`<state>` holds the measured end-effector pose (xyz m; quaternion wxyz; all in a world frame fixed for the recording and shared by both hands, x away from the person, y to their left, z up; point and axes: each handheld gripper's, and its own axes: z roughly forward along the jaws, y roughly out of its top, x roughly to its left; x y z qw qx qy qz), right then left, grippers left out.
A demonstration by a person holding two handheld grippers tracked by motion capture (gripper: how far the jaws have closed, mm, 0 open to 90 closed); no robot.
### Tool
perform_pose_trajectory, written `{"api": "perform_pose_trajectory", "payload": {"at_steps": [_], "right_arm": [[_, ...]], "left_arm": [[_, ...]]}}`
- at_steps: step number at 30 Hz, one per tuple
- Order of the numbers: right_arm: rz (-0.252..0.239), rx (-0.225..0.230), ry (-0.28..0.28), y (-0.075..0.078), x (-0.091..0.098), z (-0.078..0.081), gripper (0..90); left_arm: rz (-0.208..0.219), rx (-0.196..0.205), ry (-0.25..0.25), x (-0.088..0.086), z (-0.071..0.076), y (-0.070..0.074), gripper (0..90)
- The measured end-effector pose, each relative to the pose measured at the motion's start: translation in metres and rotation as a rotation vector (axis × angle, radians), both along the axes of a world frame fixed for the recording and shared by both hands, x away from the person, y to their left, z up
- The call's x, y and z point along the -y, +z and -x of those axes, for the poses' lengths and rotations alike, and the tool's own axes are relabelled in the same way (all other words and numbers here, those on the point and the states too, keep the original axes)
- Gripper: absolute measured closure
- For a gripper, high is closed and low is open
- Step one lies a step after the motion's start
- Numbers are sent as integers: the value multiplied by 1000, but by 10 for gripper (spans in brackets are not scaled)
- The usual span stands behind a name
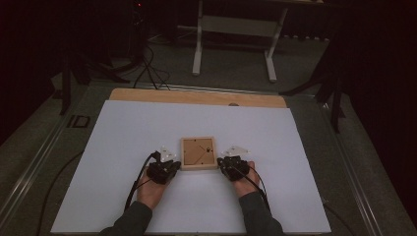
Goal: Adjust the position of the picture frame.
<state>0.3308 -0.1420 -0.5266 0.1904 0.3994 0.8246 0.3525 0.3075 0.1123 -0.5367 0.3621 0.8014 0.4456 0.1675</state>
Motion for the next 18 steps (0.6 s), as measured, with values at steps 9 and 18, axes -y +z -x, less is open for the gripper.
{"api": "perform_pose_trajectory", "payload": {"at_steps": [9,18], "right_arm": [[2,-1,1,0,-1,0,900],[-3,5,25,-1,-6,2,900]], "left_arm": [[4,-2,15,-2,-1,-1,896],[10,-8,41,-8,-4,0,896]]}}
